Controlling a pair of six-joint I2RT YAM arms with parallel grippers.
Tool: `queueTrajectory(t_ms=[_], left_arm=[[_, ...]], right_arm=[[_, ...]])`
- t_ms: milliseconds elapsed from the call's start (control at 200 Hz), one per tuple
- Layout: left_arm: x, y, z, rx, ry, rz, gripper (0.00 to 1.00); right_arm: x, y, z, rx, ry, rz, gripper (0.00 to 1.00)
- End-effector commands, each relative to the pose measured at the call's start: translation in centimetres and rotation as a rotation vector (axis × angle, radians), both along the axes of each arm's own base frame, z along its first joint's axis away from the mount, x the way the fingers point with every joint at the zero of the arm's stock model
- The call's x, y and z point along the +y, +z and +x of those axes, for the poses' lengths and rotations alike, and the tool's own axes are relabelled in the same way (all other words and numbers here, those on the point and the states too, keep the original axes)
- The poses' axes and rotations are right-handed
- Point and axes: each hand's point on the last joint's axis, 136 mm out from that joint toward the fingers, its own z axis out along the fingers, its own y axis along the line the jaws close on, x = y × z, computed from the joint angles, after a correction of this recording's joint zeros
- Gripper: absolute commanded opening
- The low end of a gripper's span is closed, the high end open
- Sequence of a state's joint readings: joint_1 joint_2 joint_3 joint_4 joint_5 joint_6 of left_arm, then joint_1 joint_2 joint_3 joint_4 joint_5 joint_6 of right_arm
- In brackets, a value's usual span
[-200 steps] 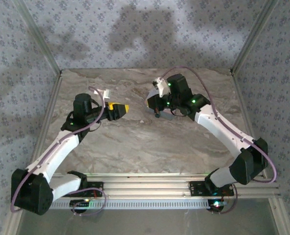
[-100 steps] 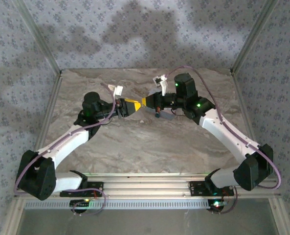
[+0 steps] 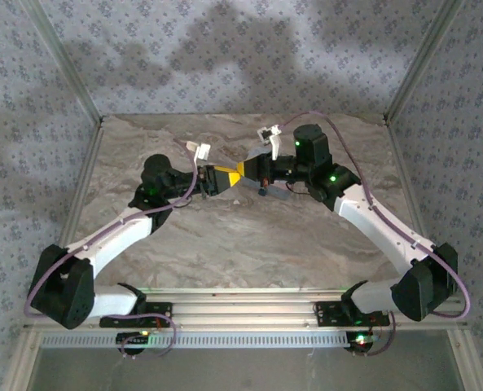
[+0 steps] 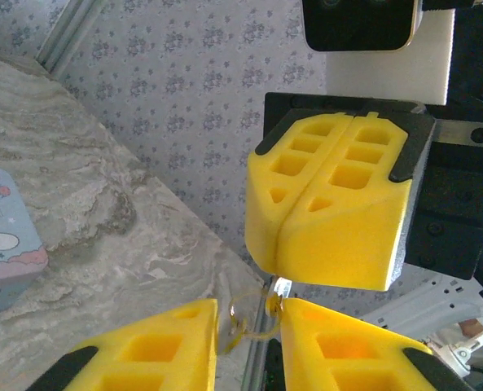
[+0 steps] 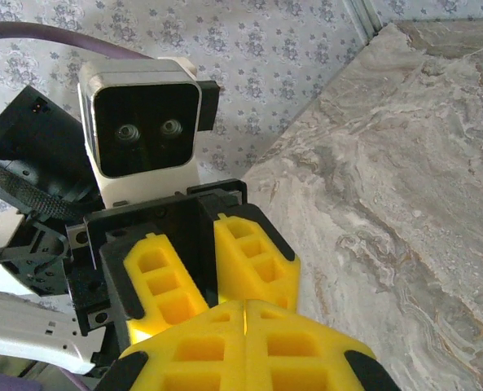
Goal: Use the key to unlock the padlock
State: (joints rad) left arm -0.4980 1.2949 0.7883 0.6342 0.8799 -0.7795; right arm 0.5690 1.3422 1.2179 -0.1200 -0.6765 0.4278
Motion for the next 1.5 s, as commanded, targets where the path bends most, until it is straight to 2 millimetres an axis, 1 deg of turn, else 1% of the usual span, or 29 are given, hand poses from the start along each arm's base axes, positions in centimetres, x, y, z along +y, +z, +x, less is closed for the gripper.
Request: queueTrajectory(t_ms=[0,100,170,180,195,240,315,430,465,515,555,655,720,814,974,1069,1209,1364,1494], left_arm=[[-0.4,3.0,-0.4,-0.086,-0.031,-0.047,0.24],[-0.4,3.2,-0.3,-0.090,-0.026,-0.049,0.20],[-0.4,3.1,-0.3,-0.089,-0.025,-0.049,0.16],[-0.4,3.2,-0.3,-0.091,-0.026,-0.050,0.16],[-0.4,3.2,-0.3,-0.090,-0.027,-0.050,0.15],[-0.5,3.2,-0.2,-0.090,-0.029,-0.049,0.11],[-0.6,3.1,-0.3,-0.087,-0.036,-0.047,0.00],[-0.5,3.0,-0.4,-0.101,-0.028,-0.038,0.00],[-0.4,2.8,-0.4,-0.101,-0.018,-0.025,0.00],[-0.2,2.4,-0.3,-0.109,-0.006,0.002,0.00],[-0.1,2.1,-0.4,-0.116,0.001,0.024,0.00],[0.3,1.6,-0.5,-0.135,0.018,0.066,0.00],[0.5,1.6,-0.7,-0.142,0.021,0.078,0.00],[0.7,1.6,-0.8,-0.146,0.020,0.082,0.00],[0.5,1.9,-1.1,-0.147,-0.005,0.072,0.00],[0.4,1.9,-1.1,-0.140,-0.019,0.069,0.00],[0.3,1.9,-1.2,-0.131,-0.036,0.060,0.00],[0.2,2.1,-1.5,-0.131,-0.049,0.051,0.00],[0.3,2.2,-1.5,-0.127,-0.048,0.050,0.00]], right_arm=[[-0.2,1.4,-0.3,-0.028,-0.001,0.042,0.00],[-0.1,1.2,-0.4,-0.023,0.004,0.042,0.00],[-0.2,1.6,-0.4,-0.034,0.000,0.051,0.00],[-0.2,0.6,-0.4,-0.014,-0.001,0.040,0.00],[-0.2,0.4,-0.5,-0.010,-0.002,0.039,0.00],[-0.2,0.4,-0.4,-0.011,-0.005,0.047,0.00],[-0.1,0.4,-0.4,-0.012,-0.005,0.056,0.00],[-0.1,0.5,-0.4,-0.012,-0.005,0.056,0.00],[-0.2,0.5,-0.3,-0.009,-0.009,0.055,0.06],[-0.3,0.6,-0.2,-0.004,-0.019,0.052,0.19],[-0.6,0.8,0.0,0.000,-0.029,0.054,0.26],[-1.3,1.6,0.1,0.008,-0.037,0.079,0.36],[-1.6,1.9,0.1,0.023,-0.031,0.095,0.38],[-1.9,2.2,-0.1,0.038,-0.012,0.109,0.38],[-1.7,1.1,-0.5,0.063,0.018,0.097,0.37],[-1.1,0.9,-0.8,0.076,0.050,0.105,0.34],[-0.2,1.0,-1.5,0.074,0.102,0.110,0.29],[0.5,0.5,-1.9,0.091,0.141,0.104,0.24],[0.7,0.2,-2.0,0.098,0.151,0.098,0.15]])
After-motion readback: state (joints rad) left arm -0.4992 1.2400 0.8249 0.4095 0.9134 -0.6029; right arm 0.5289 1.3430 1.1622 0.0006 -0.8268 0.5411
